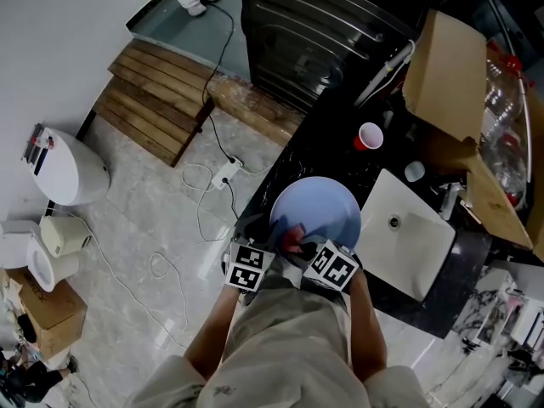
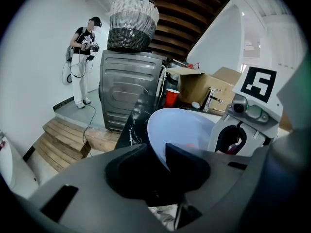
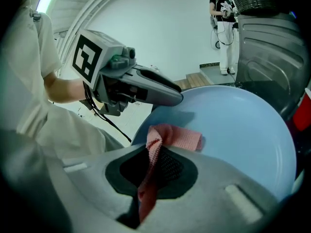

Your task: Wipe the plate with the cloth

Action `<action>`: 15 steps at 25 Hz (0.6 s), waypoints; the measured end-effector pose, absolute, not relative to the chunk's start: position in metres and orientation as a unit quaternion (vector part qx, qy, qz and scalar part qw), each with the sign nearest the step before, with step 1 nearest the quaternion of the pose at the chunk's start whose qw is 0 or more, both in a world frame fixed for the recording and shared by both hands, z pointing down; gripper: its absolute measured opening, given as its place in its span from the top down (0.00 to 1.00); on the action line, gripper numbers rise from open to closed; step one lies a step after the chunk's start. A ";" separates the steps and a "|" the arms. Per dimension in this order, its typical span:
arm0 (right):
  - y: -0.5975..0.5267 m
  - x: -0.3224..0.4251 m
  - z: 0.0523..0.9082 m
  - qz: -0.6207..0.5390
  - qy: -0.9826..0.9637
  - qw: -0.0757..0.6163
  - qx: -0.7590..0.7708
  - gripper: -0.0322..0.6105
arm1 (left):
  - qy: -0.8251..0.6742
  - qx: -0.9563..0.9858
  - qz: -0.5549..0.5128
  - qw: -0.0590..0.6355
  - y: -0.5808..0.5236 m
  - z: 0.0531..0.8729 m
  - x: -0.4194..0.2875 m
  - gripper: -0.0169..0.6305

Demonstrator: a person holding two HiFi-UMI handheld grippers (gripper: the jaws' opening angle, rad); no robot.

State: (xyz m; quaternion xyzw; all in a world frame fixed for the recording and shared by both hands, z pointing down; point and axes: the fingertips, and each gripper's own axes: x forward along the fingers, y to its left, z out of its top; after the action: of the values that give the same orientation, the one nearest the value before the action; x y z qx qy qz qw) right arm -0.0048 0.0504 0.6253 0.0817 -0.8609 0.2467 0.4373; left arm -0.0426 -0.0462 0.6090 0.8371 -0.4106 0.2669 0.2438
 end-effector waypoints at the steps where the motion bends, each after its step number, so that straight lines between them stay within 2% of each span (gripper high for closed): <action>1: 0.052 -0.003 0.625 0.250 -0.858 0.441 0.079 0.92 | -0.411 0.837 0.267 0.244 -0.046 0.609 -0.042 0.79; 15: 0.065 0.032 0.630 0.262 -0.820 0.506 0.064 0.92 | -0.410 0.836 0.275 0.238 -0.045 0.609 -0.041 0.79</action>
State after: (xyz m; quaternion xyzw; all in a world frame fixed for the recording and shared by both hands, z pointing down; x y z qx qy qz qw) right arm 0.0321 0.0646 0.6304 0.0644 -0.8195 0.2617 0.5058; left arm -0.0411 -0.0453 0.6089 0.8360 -0.4105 0.2751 0.2385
